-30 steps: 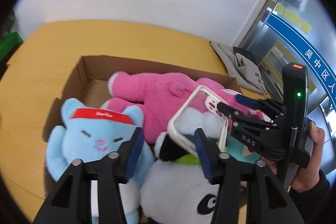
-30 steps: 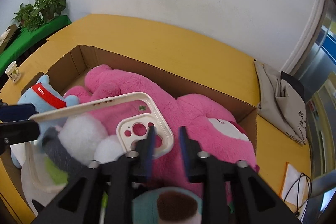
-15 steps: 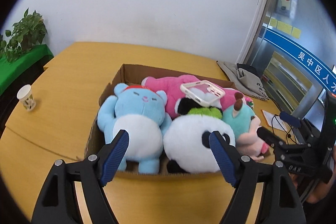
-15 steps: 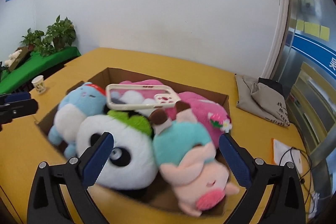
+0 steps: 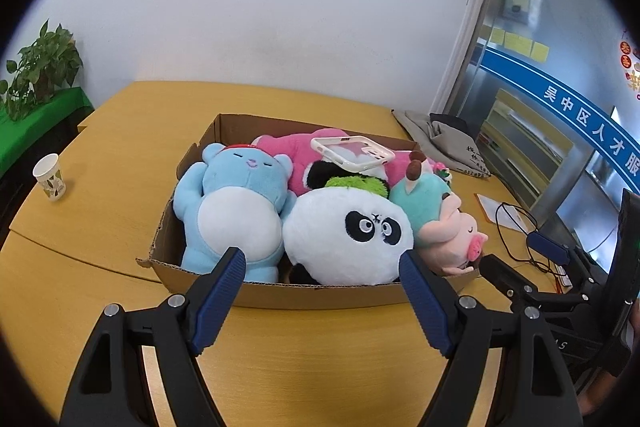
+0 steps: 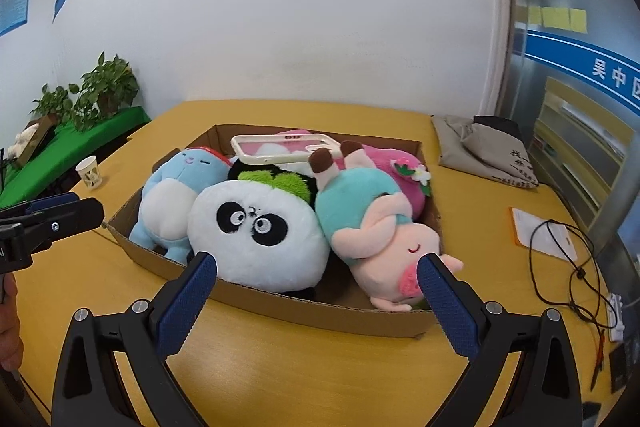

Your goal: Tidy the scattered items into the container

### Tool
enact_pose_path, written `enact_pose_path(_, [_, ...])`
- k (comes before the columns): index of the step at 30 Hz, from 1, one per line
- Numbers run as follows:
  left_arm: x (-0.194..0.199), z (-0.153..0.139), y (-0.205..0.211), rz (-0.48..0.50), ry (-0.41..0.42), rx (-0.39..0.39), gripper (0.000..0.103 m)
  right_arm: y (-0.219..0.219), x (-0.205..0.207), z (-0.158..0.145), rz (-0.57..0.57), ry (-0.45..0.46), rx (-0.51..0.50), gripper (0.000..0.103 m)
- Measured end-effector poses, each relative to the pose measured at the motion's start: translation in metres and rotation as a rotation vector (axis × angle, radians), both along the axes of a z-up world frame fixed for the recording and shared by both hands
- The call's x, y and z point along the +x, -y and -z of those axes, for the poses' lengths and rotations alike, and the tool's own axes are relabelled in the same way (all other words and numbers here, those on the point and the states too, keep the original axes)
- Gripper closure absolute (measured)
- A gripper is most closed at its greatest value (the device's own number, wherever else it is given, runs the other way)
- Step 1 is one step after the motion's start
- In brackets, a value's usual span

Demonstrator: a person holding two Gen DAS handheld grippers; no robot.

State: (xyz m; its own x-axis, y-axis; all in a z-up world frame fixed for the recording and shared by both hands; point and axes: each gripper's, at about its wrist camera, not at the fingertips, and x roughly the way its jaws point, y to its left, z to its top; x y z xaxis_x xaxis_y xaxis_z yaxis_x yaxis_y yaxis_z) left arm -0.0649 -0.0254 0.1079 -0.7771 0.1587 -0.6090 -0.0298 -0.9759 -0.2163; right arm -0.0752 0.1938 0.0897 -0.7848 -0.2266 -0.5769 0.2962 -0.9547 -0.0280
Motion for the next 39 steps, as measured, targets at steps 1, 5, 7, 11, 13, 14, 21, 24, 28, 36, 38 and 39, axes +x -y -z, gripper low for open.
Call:
enact_pose_path(1, [0.001, 0.000, -0.001, -0.002, -0.002, -0.008, 0.024, -0.002, 0.001, -0.001, 0.011, 0.001, 0.002, 0.001])
enact_pose_path(5, [0.004, 0.002, -0.005, -0.058, -0.026, -0.082, 0.024, -0.006, 0.006, -0.003, 0.035, -0.005, -0.002, 0.001])
enact_pose_path(7, [0.004, 0.005, -0.006, -0.068, -0.021, -0.103, 0.024, -0.008, 0.010, -0.002, 0.044, -0.014, -0.014, 0.001])
enact_pose_path(11, [0.005, 0.010, -0.009, -0.069, -0.013, -0.114, 0.024, -0.007, 0.016, 0.003, 0.056, -0.014, -0.030, 0.000])
enact_pose_path(13, [0.008, 0.010, -0.011, -0.076, -0.027, -0.121, 0.024, -0.006, 0.018, 0.007, 0.063, -0.011, -0.028, 0.000])
enact_pose_path(14, [0.009, 0.011, -0.012, -0.085, -0.033, -0.130, 0.024, -0.006, 0.019, 0.008, 0.066, -0.011, -0.028, 0.000])
enact_pose_path(21, [0.012, 0.017, -0.019, -0.096, -0.029, -0.157, 0.024, -0.005, 0.025, 0.018, 0.092, 0.002, -0.018, 0.000])
enact_pose_path(24, [0.014, 0.018, -0.020, -0.116, -0.032, -0.160, 0.024, -0.003, 0.027, 0.019, 0.087, 0.003, -0.007, 0.000])
enact_pose_path(28, [0.014, 0.020, -0.022, -0.117, -0.025, -0.167, 0.024, -0.001, 0.027, 0.021, 0.094, 0.007, 0.013, 0.000])
enact_pose_path(36, [0.012, 0.022, -0.023, -0.105, -0.012, -0.149, 0.024, -0.004, 0.027, 0.029, 0.105, 0.020, 0.019, 0.000])
enact_pose_path(38, [0.011, 0.024, -0.024, -0.100, -0.003, -0.151, 0.024, -0.005, 0.027, 0.028, 0.105, 0.019, 0.016, 0.000])
enact_pose_path(39, [0.010, 0.025, -0.023, -0.099, 0.001, -0.150, 0.024, -0.005, 0.027, 0.028, 0.106, 0.019, 0.015, 0.000])
